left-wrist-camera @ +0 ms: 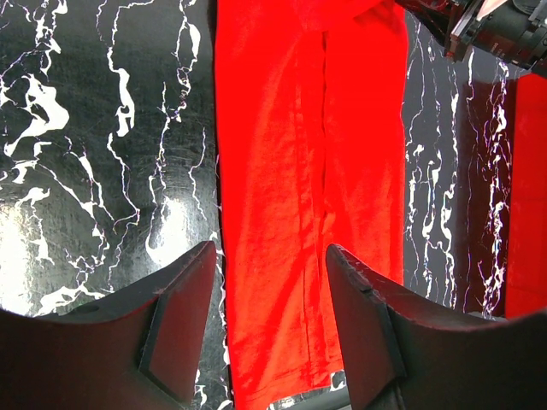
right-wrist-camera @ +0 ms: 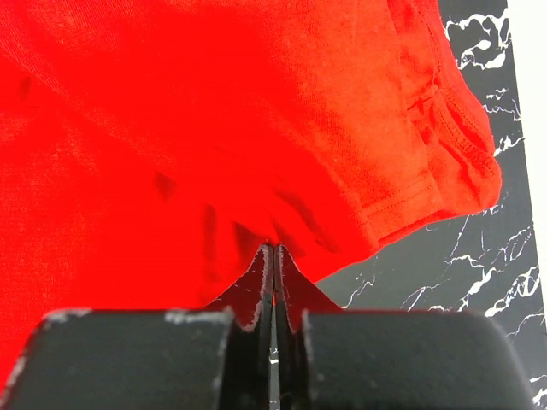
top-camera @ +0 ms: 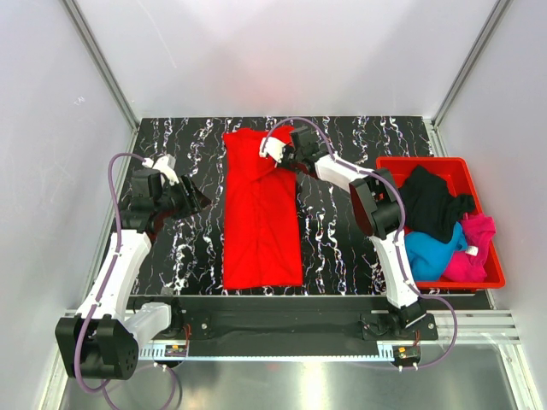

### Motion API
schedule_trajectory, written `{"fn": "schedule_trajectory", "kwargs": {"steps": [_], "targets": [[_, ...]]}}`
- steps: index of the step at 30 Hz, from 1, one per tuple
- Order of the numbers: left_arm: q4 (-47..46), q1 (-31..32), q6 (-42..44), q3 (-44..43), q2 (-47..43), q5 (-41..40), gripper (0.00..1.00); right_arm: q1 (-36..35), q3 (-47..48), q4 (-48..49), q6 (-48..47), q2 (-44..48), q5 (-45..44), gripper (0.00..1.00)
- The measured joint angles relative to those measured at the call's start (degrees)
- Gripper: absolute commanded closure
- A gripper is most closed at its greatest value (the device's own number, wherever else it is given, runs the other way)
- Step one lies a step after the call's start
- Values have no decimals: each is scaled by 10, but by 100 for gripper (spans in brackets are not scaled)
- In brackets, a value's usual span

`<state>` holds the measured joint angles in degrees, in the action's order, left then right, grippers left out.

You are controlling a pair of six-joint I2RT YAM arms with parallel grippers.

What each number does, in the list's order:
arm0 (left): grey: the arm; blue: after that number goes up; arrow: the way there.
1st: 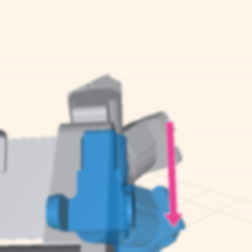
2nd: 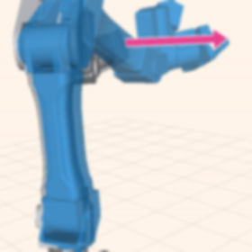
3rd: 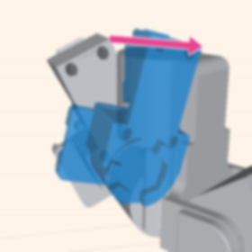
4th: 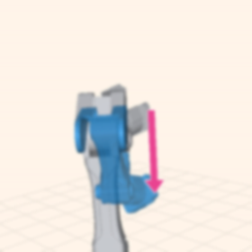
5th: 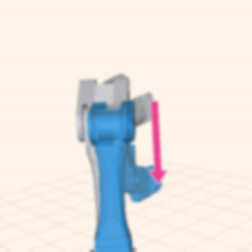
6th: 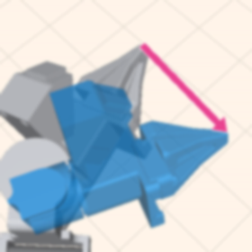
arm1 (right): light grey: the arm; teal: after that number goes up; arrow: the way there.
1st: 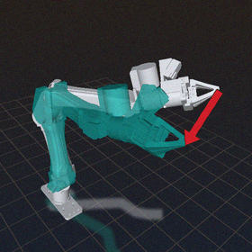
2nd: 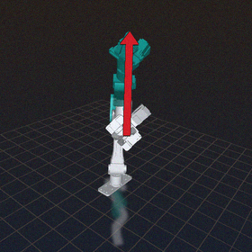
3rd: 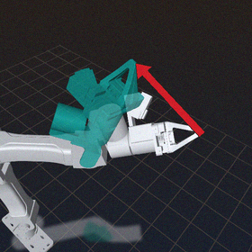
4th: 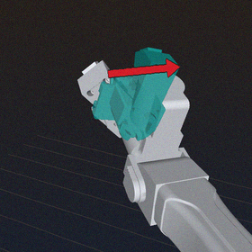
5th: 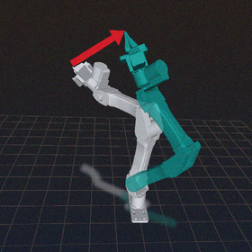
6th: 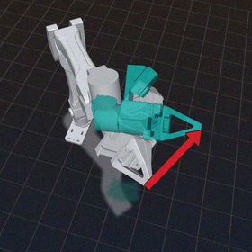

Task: Fold and stack the t-shirts
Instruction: Fold the tshirt

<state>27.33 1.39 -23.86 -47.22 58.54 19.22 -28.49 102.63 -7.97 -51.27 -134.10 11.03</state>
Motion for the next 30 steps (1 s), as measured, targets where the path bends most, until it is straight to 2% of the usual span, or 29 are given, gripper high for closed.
{"fn": "schedule_trajectory", "kwargs": {"steps": [8, 23, 30], "targets": [[0, 0, 0, 0, 0, 1, 40, 0, -4, -19, -5, 4, -10, 100], [0, 0, -2, 0, 0, 6, 39, 0, -35, -67, -1, 74, -8, 100], [0, 0, -2, 0, 0, 6, 39, -7, -74, -71, 7, 77, -5, 100]]}}
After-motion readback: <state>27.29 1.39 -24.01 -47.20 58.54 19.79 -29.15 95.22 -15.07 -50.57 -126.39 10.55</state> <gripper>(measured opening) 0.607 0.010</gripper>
